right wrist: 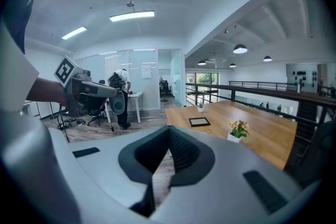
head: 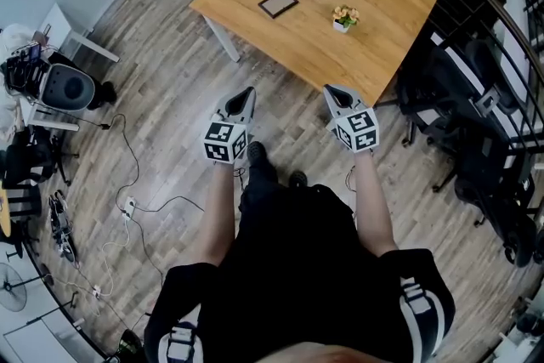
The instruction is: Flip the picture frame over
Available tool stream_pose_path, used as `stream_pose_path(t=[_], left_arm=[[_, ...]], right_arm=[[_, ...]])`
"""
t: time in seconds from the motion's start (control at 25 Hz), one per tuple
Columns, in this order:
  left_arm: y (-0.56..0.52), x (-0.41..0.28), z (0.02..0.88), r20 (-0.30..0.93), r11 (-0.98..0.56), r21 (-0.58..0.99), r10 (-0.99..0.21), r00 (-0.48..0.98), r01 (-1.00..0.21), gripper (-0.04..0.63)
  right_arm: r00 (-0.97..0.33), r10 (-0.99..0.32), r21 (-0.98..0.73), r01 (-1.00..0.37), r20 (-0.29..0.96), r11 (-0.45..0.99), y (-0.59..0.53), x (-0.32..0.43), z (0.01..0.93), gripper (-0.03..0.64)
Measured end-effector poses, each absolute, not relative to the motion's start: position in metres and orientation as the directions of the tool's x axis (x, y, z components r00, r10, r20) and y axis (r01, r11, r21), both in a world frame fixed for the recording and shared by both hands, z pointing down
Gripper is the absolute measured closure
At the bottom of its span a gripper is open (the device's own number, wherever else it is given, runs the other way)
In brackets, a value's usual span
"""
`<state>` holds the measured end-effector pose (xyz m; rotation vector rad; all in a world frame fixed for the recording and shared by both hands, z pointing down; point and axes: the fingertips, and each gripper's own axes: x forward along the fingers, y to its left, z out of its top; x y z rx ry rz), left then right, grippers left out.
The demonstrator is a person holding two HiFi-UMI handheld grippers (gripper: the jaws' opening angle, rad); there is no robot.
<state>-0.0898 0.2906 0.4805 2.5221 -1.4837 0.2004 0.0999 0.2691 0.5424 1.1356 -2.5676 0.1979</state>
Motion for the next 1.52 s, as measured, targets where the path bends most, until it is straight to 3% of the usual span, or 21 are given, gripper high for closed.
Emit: stream_pose_path(t=[0.44, 0.68, 0.88, 1.04, 1.2, 1.52], left_arm=[[0.298, -0.105, 0.481, 0.212, -0.453, 0.116, -0.858, 0.468, -0.884, 0.572], [0.298, -0.110, 0.476, 0.180, -0.439, 0.109, -0.874, 0.452, -0.892, 0.571], [0.297, -0.113, 0.470, 0.157, -0.421, 0.092, -0.889, 0.430, -0.903, 0.567], [0.296, -0.116, 0.469, 0.153, -0.420, 0.098, -0.889, 0.431, -0.902, 0.482], [0.292, -0.120, 0.472, 0.145, -0.408, 0.117, -0.895, 0.422, -0.905, 0.452], [0.285, -0.120, 0.477, 0.141, -0.415, 0.126, -0.892, 0.430, -0.901, 0.399]], right_arm=[[-0.653, -0.678, -0.013, -0.723, 0.338, 0.690, 0.272, 0.087, 0.542, 0.601], [-0.677, -0.667, 0.002, -0.701, 0.310, 0.713, 0.277, 0.079, 0.538, 0.550], [-0.678, -0.676, 0.008, -0.704, 0.288, 0.710, 0.274, 0.078, 0.533, 0.447], [-0.681, -0.678, 0.018, -0.702, 0.277, 0.712, 0.274, 0.074, 0.528, 0.405], [-0.686, -0.670, 0.045, -0.688, 0.283, 0.724, 0.275, 0.069, 0.529, 0.328], [-0.666, -0.690, 0.043, -0.710, 0.284, 0.703, 0.269, 0.072, 0.535, 0.276]])
